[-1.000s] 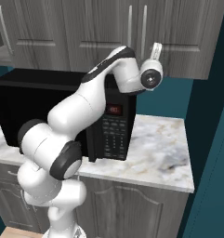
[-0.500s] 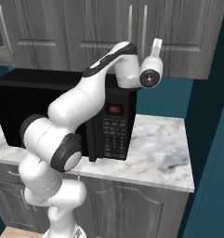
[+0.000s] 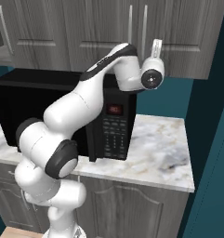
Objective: Close all open cabinet doors.
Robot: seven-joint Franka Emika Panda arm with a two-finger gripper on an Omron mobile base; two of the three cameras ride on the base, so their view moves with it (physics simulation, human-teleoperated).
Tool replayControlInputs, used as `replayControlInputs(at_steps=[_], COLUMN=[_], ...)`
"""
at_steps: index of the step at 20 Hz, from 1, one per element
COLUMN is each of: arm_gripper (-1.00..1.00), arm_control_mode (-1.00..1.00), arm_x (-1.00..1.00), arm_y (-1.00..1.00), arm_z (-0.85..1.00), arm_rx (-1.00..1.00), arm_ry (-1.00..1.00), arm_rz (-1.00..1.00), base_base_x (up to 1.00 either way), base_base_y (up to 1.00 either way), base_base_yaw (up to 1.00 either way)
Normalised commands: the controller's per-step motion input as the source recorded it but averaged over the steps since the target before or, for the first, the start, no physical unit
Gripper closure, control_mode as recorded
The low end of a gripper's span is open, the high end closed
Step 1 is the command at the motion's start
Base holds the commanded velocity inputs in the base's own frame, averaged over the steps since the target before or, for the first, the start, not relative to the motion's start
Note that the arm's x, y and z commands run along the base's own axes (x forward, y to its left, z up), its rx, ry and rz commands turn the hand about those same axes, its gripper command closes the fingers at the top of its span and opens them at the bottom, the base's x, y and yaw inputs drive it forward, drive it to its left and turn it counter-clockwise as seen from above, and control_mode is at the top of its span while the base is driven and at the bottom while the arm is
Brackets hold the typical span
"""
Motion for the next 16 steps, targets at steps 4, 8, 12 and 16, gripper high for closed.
replayControlInputs(at_steps=[4,8,12,16], arm_gripper=[-1.0,-1.0,-1.0,-1.0], arm_control_mode=[-1.0,-1.0,-1.0,-1.0], arm_x=[-0.61,-0.74,-0.74,-0.74], arm_y=[0.3,0.46,0.53,0.53], arm_z=[0.0,0.0,0.0,0.0], arm_rx=[-0.11,-0.14,-0.15,-0.17], arm_ry=[-0.02,-0.09,-0.01,0.0], arm_rz=[0.0,0.0,0.0,0.0], base_base_x=[0.0,0.0,0.0,0.0], base_base_y=[0.0,0.0,0.0,0.0], base_base_yaw=[0.0,0.0,0.0,0.0])
